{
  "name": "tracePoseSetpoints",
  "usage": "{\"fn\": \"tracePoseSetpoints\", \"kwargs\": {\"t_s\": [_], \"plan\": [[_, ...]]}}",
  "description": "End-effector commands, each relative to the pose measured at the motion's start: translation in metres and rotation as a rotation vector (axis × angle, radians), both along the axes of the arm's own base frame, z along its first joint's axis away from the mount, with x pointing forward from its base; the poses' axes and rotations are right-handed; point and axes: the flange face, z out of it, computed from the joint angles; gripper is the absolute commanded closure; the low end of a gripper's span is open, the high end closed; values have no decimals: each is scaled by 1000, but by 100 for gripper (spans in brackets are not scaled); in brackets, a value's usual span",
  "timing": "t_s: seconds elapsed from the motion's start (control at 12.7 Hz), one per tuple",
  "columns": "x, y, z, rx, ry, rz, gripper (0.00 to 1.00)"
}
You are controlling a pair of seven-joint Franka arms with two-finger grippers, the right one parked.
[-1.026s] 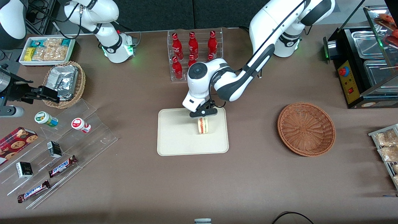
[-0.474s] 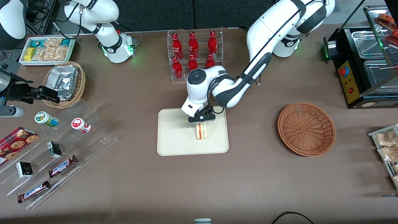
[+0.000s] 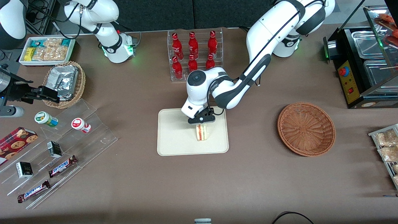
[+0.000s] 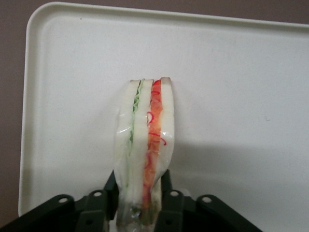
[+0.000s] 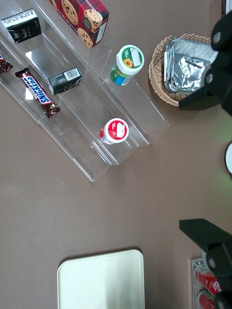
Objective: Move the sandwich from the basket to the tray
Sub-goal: 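Lower the sandwich onto the tray and open the left gripper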
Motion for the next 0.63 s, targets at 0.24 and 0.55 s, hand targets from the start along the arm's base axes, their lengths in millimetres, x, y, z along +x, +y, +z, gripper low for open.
{"fn": "tracePoseSetpoints", "kwargs": {"t_s": [0.24, 0.55], "plan": [[7, 24, 124, 22, -11, 103, 0], [17, 96, 226, 89, 33, 181, 0]]}}
